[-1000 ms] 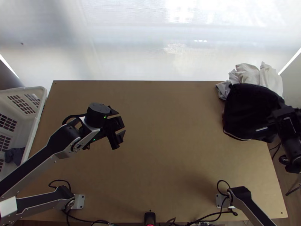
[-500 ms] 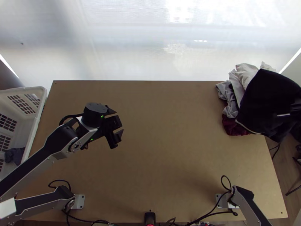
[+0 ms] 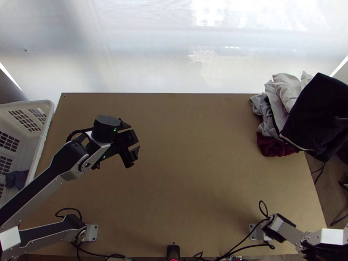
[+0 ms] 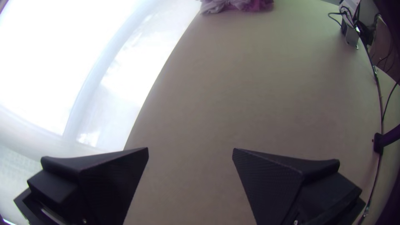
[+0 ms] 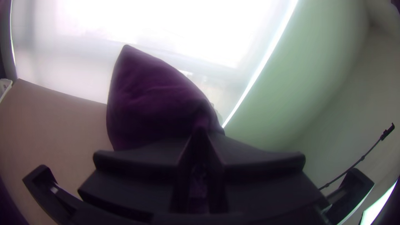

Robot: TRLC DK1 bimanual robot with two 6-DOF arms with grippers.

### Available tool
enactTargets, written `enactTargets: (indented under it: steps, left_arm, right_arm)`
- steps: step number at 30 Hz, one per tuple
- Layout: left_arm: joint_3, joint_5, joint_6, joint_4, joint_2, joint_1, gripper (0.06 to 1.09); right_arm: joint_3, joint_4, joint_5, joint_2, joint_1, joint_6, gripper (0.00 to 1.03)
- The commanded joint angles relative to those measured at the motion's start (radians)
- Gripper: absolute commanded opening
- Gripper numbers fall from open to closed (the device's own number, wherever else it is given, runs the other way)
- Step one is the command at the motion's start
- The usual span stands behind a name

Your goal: Fold the t-shirt

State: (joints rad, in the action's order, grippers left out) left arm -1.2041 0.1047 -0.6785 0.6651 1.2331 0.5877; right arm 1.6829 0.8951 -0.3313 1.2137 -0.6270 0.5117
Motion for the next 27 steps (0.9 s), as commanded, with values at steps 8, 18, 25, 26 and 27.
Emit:
enactTargets:
  steps: [8,18,25,26,27]
  left_arm:
    - [-0.002,-0.011,-0.016,-0.021,0.017,-0.034,1.04]
    - [-0.003,-0.011,-0.023,-0.022,0.02,-0.048,1.04]
    - [-0.005,-0.011,-0.03,-0.025,0.025,-0.06,1.04]
    - [-0.005,-0.011,-0.032,-0.025,0.026,-0.063,1.04]
    - [-0.005,-0.011,-0.032,-0.025,0.026,-0.065,1.04]
  right_arm:
    - [0.147,-0.016,-0.028,0.173,0.0,-0.002,0.03]
    - [0.282,-0.016,-0.026,0.297,0.03,-0.004,0.03]
    - [0.347,-0.016,-0.026,0.379,0.039,-0.015,0.03]
    - [0.356,-0.016,-0.026,0.391,0.041,-0.015,0.03]
    - [0.363,-0.016,-0.026,0.403,0.044,-0.015,0.03]
